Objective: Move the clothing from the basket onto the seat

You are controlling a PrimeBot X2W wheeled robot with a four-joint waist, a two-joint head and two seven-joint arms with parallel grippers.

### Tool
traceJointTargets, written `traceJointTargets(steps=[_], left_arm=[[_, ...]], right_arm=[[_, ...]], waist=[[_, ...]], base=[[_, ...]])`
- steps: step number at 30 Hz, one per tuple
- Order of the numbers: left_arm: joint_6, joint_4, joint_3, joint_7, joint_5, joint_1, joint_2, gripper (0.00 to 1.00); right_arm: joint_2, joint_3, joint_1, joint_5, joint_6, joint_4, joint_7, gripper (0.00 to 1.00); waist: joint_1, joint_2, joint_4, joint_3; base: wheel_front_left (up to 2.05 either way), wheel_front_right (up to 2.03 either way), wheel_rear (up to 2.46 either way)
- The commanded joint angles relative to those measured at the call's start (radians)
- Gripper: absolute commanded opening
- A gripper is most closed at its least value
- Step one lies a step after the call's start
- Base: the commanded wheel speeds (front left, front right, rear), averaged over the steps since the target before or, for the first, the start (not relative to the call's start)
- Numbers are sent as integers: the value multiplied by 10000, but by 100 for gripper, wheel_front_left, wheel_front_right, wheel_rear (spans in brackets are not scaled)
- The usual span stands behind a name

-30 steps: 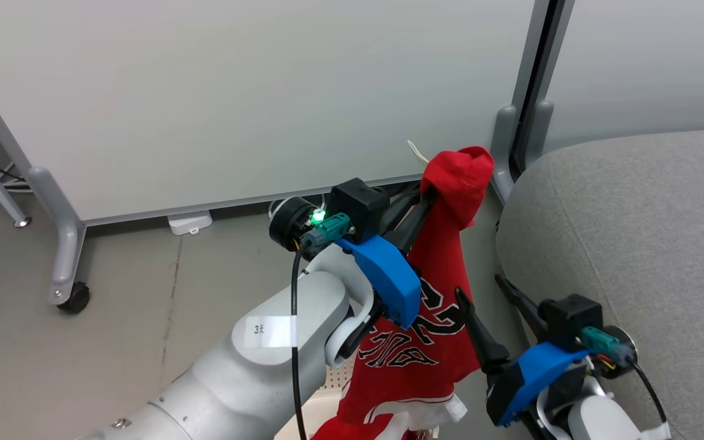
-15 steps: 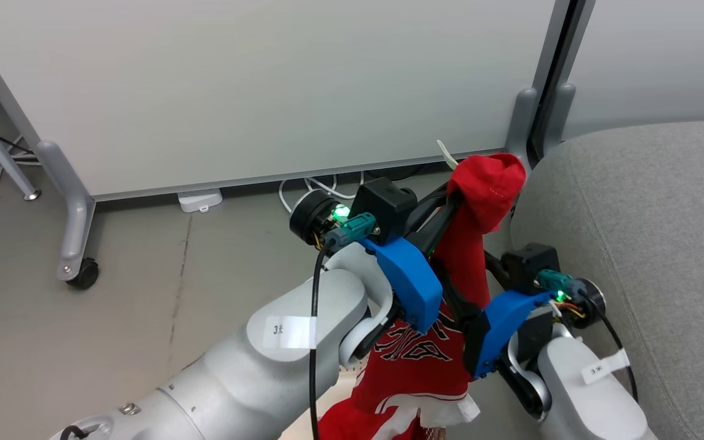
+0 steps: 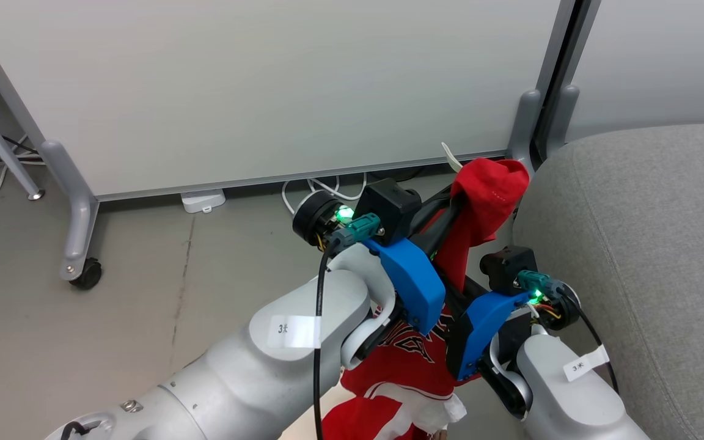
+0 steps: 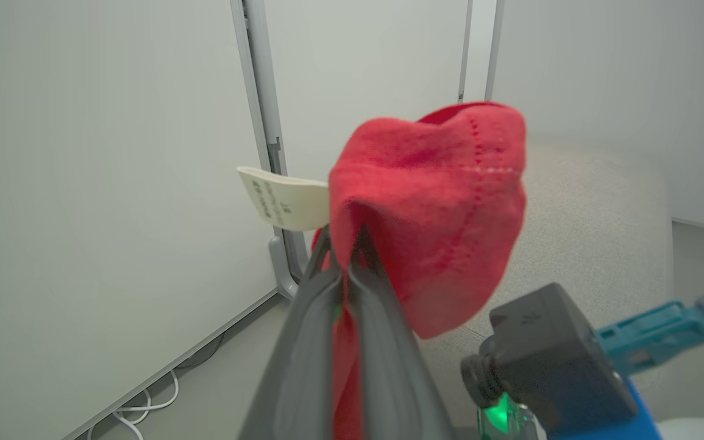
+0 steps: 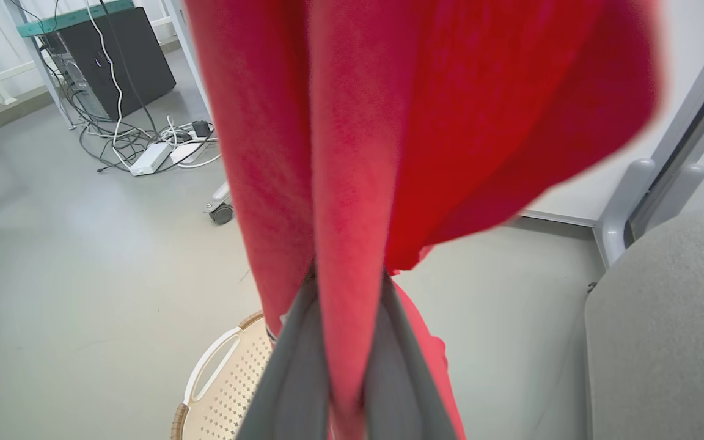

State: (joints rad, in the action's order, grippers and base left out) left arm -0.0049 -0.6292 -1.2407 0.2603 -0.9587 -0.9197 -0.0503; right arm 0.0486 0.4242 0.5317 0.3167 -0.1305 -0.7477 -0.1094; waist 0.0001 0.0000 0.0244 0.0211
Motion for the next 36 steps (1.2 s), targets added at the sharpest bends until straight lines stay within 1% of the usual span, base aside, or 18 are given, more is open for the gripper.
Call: traceJointTargets(steps=[1, 6, 21, 33, 34, 35, 36], left_arm=[[52, -49, -6, 66, -13, -71, 1, 0], [72, -178, 61, 62, -32, 31, 1, 0], [34, -350, 268, 65, 31, 155, -1, 0], [-50, -512, 129, 66, 0, 265, 0, 0], [-61, -520, 108, 64, -21, 277, 0, 31], [-70, -513, 99, 64, -38, 276, 0, 100], [-62, -486, 104, 64, -44, 269, 0, 100]], right_arm=[[33, 59, 172, 100, -5, -60, -81, 0], [33, 273, 243, 235, -5, -316, -247, 0], [33, 505, 513, 479, -5, -824, -569, 0], [33, 659, 609, 608, -5, -1061, -692, 0], [33, 664, 613, 616, -5, -1082, -708, 0], [33, 666, 618, 631, -5, -1097, -718, 0], [33, 680, 622, 641, -5, -1112, -729, 0]], waist=[[-1, 0, -24, -22], [-1, 0, -131, -124], [-1, 0, -339, -169], [-1, 0, -463, -244], [-1, 0, -465, -248], [-1, 0, -467, -251], [-1, 0, -470, -253]], base=[[0, 0, 0], [0, 0, 0], [0, 0, 0], [0, 0, 0], [0, 0, 0], [0, 0, 0], [0, 0, 0]])
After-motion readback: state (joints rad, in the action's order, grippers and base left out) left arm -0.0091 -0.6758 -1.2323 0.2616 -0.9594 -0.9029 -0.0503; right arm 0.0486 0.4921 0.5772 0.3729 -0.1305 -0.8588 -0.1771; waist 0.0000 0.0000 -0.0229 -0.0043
